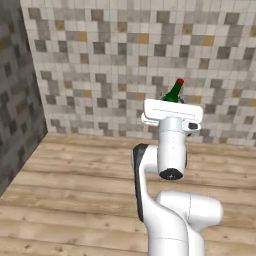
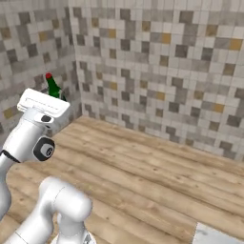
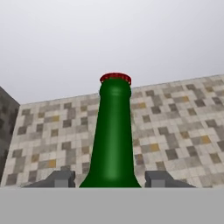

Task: Open the cabinet directly in front. Then move the beer and the mug to the dining counter with the jar on it.

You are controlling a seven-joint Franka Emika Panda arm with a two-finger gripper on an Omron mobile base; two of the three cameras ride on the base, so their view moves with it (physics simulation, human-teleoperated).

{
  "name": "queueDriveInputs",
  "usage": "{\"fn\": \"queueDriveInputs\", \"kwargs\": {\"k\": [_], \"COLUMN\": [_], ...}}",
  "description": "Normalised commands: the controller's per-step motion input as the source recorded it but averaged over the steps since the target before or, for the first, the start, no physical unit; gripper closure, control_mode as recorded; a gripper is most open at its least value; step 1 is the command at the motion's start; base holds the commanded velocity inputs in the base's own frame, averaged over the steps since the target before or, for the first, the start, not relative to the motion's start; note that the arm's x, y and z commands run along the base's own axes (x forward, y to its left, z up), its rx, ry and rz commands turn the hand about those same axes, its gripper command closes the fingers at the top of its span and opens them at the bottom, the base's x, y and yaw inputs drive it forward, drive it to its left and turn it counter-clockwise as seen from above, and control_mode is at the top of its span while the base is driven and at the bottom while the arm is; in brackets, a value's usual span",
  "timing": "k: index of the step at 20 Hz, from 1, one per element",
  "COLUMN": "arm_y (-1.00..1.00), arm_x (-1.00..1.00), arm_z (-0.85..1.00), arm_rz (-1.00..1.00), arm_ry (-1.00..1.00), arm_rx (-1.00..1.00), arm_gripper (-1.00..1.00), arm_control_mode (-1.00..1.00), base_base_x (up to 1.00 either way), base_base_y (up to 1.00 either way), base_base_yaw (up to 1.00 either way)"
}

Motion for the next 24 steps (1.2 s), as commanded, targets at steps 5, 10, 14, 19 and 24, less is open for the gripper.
{"fn": "queueDriveInputs", "kwargs": {"k": [5, 10, 14, 19, 24], "arm_y": [0.0, 0.0, 0.0, 0.0, 0.0], "arm_x": [0.0, 0.0, 0.0, 0.0, 0.0], "arm_z": [0.0, 0.0, 0.0, 0.0, 0.0], "arm_rz": [0.0, 0.0, 0.0, 0.0, 0.0], "arm_ry": [0.0, 0.0, 0.0, 0.0, 0.0], "arm_rx": [0.0, 0.0, 0.0, 0.0, 0.0], "arm_gripper": [1.0, 1.0, 1.0, 1.0, 1.0], "arm_control_mode": [1.0, 1.0, 1.0, 1.0, 1.0], "base_base_x": [1.0, 1.0, 1.0, 0.84, 0.38], "base_base_y": [-0.55, -0.5, -0.4, -0.45, -0.52], "base_base_yaw": [-0.04, -0.22, -0.38, -0.64, -0.82]}}
